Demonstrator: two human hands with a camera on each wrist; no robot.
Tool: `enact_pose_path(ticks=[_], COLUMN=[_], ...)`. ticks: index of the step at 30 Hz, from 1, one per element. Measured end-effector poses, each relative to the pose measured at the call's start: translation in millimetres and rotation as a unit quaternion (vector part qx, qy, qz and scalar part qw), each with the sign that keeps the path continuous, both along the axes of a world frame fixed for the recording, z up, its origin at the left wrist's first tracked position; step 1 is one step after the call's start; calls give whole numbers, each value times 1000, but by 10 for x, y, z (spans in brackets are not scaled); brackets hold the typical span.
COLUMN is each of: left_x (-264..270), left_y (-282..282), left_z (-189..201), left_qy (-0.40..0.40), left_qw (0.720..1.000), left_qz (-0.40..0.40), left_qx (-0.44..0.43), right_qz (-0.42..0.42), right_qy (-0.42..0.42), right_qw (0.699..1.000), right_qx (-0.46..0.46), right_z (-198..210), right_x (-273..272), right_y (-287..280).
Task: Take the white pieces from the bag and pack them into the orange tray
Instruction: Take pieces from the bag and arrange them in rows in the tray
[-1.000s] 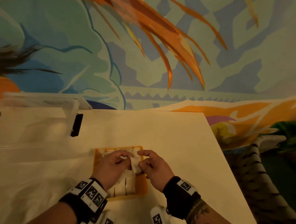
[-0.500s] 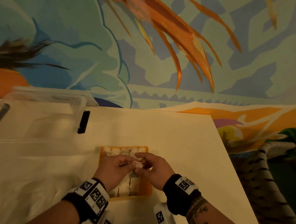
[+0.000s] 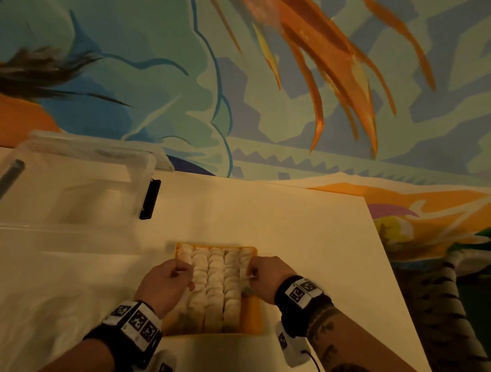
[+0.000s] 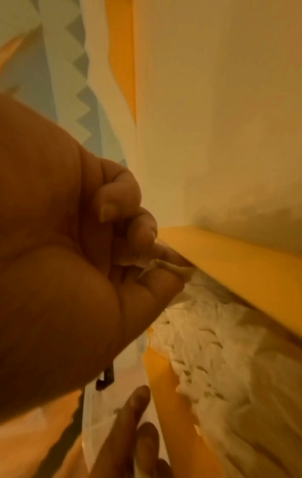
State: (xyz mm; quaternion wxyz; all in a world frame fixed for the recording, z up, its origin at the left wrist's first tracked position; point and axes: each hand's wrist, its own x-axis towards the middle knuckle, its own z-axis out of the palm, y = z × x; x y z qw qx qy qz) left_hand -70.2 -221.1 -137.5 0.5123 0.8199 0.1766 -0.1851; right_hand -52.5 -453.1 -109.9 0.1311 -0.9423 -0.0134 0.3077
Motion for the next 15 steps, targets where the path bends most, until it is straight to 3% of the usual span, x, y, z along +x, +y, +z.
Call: enact_pose_path(ticks=[7,15], left_x=[22,54], left_y=[46,68], left_z=[-30,-127], left_qy=[3,12], left_qw=[997,996], left_qz=[-45,-61], left_qx=[56,71], right_qz=[112,113], right_qy=[15,-35], right_qw=[988,983], right_qx=[-107,-139], right_z=[-165,-343], right_x=[23,42], right_y=[159,149])
